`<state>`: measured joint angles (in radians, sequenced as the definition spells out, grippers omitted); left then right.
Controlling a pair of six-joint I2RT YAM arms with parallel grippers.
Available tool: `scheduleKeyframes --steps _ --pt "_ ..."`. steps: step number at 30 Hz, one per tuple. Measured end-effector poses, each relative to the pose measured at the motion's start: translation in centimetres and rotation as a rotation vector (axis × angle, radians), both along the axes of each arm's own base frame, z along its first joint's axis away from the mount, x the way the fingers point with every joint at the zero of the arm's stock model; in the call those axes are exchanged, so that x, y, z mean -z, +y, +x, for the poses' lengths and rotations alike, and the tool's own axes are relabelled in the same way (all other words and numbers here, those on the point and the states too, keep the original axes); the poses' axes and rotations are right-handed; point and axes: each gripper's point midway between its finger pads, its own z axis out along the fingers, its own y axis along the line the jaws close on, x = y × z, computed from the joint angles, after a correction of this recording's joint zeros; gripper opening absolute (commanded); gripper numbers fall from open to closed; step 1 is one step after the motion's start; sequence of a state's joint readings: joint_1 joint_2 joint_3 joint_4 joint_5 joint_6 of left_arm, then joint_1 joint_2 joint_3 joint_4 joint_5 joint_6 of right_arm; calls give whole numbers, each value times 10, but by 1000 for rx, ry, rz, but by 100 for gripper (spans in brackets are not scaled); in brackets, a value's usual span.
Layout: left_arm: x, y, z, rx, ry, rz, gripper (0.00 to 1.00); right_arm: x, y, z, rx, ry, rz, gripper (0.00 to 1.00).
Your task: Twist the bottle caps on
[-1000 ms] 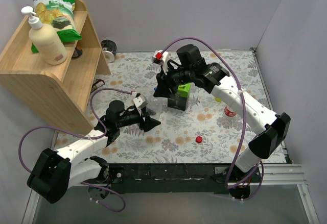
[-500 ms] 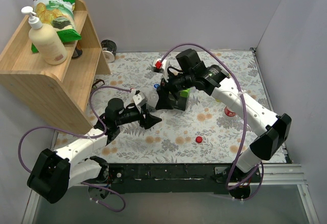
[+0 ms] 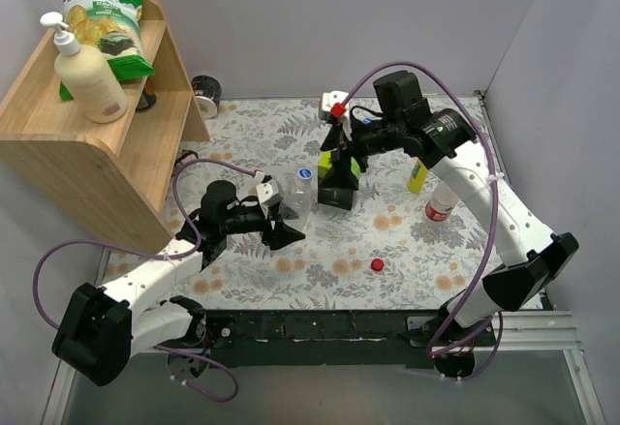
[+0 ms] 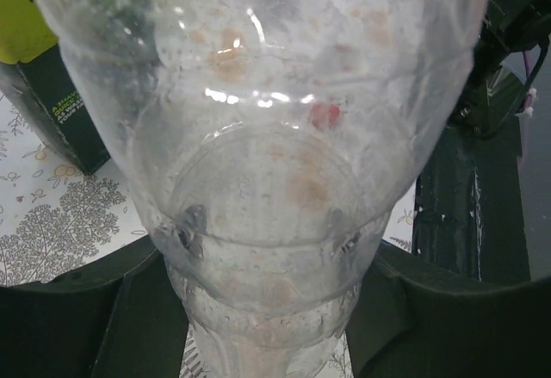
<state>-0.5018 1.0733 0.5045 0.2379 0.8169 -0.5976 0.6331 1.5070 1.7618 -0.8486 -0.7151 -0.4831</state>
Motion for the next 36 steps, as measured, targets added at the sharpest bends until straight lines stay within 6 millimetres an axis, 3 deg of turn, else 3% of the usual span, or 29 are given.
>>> scheduleKeyframes --steps 5,12,28,36 --pt "4 -1 -4 46 18 29 0 -4 27 -22 -170 -110 15 93" --pt "11 0 -9 80 35 56 0 7 43 -41 -279 -210 -20 93" --pt "10 0 -13 96 30 54 0 41 40 -38 -273 -242 -119 93" --pt "4 -2 -10 85 28 32 0 41 34 -43 -264 -262 -130 93"
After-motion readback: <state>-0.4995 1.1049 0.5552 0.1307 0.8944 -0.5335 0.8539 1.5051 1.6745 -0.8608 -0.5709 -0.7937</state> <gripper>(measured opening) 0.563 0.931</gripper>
